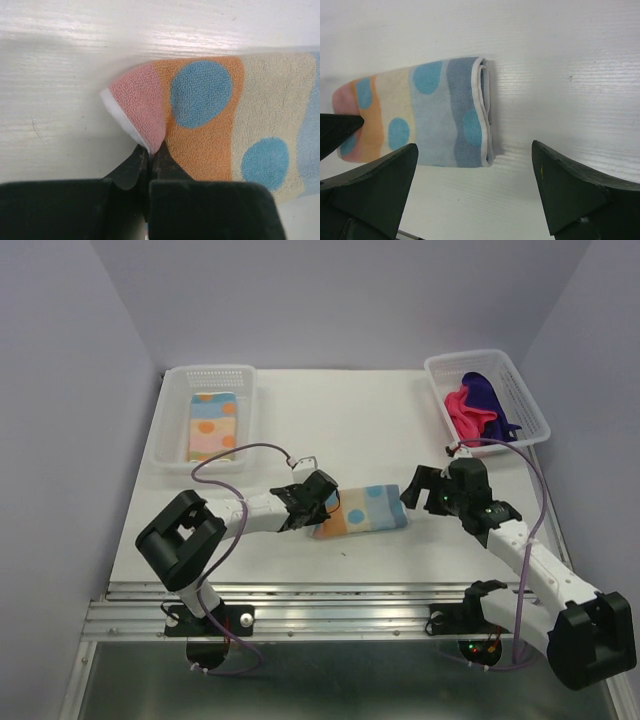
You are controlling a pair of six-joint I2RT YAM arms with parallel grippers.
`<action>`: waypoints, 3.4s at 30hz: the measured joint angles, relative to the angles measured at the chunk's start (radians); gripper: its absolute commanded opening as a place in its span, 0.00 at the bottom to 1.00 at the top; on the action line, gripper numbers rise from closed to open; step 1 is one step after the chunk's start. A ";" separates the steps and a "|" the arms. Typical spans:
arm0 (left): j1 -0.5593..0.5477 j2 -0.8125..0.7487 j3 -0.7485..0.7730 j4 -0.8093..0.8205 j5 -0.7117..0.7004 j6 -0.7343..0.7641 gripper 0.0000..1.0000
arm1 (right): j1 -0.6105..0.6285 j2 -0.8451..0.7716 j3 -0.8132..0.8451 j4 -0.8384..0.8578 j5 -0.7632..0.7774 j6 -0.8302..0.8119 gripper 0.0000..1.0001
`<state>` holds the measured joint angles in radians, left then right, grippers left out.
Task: Fold and stack the towels
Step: Neatly place the folded towel into the bin
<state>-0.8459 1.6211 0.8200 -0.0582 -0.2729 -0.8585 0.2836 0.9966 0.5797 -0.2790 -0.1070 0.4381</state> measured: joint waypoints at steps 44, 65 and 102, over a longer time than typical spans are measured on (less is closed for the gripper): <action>0.130 -0.066 0.393 -0.130 0.313 1.913 0.00 | 0.000 -0.088 -0.001 -0.057 0.222 0.035 1.00; 0.576 -0.377 0.270 -0.514 0.366 2.271 0.00 | 0.000 -0.145 -0.001 -0.090 0.408 0.078 1.00; 0.892 0.023 0.722 -0.404 0.510 2.502 0.00 | 0.000 -0.132 0.000 -0.049 0.574 0.132 1.00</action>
<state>0.0456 1.6436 1.5417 -0.4625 0.2375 1.6440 0.2836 0.8650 0.5797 -0.3283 0.4667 0.5701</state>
